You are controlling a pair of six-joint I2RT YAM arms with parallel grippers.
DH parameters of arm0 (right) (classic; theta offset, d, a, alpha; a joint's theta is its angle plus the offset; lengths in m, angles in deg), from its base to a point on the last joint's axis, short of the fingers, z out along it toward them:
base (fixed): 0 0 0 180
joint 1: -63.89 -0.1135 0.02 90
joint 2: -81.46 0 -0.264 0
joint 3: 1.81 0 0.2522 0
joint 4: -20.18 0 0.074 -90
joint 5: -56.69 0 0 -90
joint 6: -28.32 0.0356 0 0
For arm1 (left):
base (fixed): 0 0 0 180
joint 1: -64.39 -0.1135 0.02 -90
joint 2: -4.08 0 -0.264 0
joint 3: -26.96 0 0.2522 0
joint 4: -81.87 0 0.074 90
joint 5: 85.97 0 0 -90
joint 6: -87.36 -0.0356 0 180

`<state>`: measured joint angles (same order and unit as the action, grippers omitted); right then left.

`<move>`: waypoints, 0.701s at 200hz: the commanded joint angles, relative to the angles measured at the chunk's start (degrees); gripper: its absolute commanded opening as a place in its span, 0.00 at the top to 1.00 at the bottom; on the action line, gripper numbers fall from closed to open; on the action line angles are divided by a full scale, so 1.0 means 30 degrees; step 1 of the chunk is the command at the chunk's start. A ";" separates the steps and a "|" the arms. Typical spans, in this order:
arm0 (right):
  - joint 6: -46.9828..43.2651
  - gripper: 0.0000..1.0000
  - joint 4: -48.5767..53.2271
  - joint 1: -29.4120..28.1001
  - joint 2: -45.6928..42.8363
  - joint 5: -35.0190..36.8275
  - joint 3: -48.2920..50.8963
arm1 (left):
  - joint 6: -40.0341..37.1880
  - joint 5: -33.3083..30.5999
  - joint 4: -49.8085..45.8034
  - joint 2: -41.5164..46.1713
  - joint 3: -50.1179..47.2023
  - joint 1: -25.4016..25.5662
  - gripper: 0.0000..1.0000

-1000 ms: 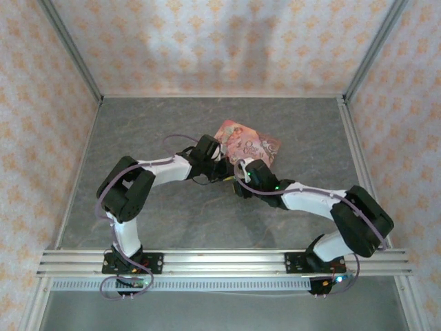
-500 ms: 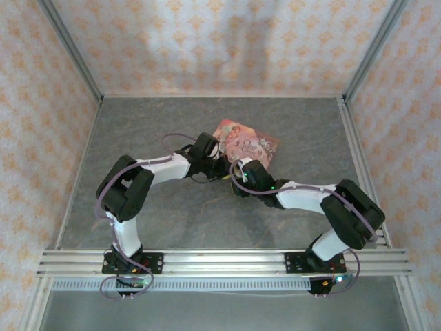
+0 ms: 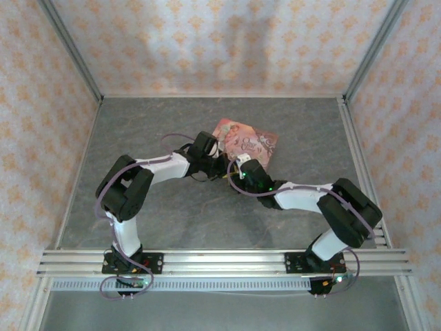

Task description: Unlock the padlock with the key

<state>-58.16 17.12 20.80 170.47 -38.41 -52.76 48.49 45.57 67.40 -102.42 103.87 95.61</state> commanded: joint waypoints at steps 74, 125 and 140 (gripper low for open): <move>-0.0744 0.97 -0.0039 0.0092 -0.0979 -0.0788 -0.0260 | -0.0438 0.1700 -0.1366 0.1105 0.0728 -0.0271 1.00; 0.2236 1.00 -0.0732 0.2117 -0.0654 -0.7652 -0.0153 | -0.2180 0.0581 -0.2458 0.1423 0.0106 -0.0279 1.00; 0.3123 1.00 -0.1614 0.2498 -0.0363 -0.8900 0.0076 | -0.2074 0.0488 -0.1905 0.1513 -0.0313 -0.0292 1.00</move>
<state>-56.56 18.28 25.83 169.46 -55.16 -52.76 43.77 46.56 62.30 -100.58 104.46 94.87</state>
